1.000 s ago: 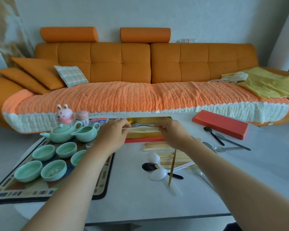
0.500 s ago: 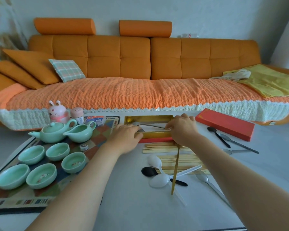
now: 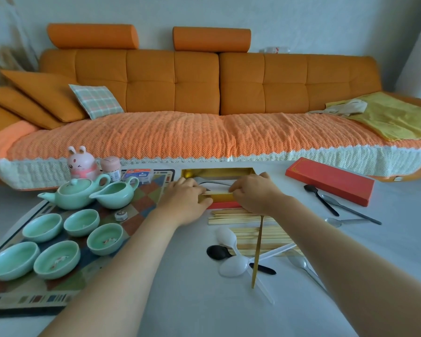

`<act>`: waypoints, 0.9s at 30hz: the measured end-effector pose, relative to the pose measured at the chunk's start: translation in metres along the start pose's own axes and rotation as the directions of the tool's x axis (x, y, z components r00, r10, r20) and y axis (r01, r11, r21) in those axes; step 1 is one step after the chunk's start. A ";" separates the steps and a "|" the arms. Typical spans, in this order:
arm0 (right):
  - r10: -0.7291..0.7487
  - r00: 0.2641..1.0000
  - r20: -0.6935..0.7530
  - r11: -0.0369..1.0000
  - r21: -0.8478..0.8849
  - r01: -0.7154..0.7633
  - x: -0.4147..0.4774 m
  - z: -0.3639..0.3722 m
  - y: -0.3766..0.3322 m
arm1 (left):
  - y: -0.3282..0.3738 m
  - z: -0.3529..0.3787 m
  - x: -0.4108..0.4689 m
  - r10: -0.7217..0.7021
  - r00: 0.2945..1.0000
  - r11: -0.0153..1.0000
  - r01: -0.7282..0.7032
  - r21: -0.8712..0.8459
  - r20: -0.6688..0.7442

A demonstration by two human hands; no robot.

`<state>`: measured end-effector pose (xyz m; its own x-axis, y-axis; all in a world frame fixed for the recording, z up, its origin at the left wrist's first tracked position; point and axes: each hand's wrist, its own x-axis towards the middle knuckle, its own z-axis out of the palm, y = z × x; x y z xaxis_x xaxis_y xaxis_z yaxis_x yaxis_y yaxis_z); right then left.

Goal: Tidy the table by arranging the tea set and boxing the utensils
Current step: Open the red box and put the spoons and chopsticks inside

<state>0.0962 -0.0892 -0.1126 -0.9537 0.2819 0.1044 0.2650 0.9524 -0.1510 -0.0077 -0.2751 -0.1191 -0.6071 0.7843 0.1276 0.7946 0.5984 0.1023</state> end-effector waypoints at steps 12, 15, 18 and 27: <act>-0.140 0.989 -0.054 0.987 0.069 0.143 -0.036 -0.025 -0.011 | 0.037 -0.007 -0.018 0.186 0.957 0.962 -0.223 -0.157 -0.224; -0.165 0.984 0.065 0.984 -0.052 0.169 -0.048 -0.023 -0.010 | 0.044 -0.001 -0.022 0.201 0.976 0.965 -0.212 -0.152 -0.085; -0.193 0.978 0.076 0.970 -0.138 0.202 -0.054 -0.019 -0.008 | 0.045 0.002 -0.024 0.197 0.979 0.967 -0.204 -0.152 -0.058; -0.220 0.975 -0.004 0.972 -0.081 0.219 -0.059 -0.012 -0.016 | 0.038 0.004 -0.028 0.163 0.985 0.971 -0.171 -0.166 -0.058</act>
<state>0.1498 -0.1197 -0.1050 -0.9880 0.0659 0.1394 0.0603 0.9972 -0.0442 0.0396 -0.2732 -0.1223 -0.4686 0.8606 0.1993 0.8746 0.4204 0.2414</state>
